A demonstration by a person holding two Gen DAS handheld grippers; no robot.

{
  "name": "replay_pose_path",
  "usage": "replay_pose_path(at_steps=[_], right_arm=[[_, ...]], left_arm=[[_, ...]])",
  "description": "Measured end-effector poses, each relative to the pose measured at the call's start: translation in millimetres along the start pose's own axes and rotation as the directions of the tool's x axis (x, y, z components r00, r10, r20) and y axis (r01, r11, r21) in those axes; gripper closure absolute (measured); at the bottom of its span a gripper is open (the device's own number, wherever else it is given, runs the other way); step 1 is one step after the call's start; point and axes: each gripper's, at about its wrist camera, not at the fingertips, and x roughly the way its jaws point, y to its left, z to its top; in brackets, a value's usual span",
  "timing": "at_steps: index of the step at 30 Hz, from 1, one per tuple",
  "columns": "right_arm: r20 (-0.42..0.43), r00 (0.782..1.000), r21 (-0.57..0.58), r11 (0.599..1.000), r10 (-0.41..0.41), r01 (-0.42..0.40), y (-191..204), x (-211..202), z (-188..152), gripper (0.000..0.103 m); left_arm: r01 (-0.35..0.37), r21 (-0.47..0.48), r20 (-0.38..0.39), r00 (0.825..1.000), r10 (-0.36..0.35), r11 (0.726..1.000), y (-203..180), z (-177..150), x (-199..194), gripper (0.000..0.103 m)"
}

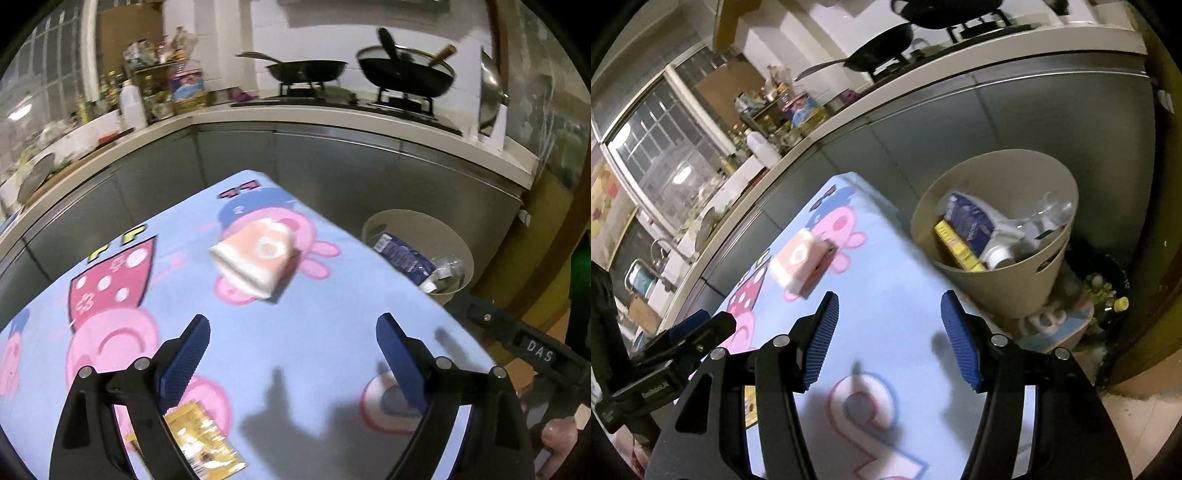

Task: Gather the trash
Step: 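Bring both grippers back to the yellow wrapper and paper cup, then grasp the yellow snack wrapper with the left gripper and lift it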

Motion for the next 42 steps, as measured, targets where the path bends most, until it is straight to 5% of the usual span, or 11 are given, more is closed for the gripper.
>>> replay_pose_path(at_steps=[33,37,42], right_arm=[[-0.184,0.982,-0.193,0.977,0.054,-0.09,109,29,-49,0.045],[-0.241,0.968,-0.221,0.967,0.07,-0.125,121,39,-60,0.045],[-0.305,0.95,-0.33,0.927,0.074,-0.178,146,54,-83,0.05]], left_arm=[[-0.17,-0.252,-0.054,0.985,0.161,0.953,143,-76,-27,0.011],[-0.148,-0.309,-0.073,0.989,0.132,0.94,169,-86,-29,0.011],[-0.02,-0.423,-0.094,0.995,-0.022,0.906,206,-102,-29,0.023]])
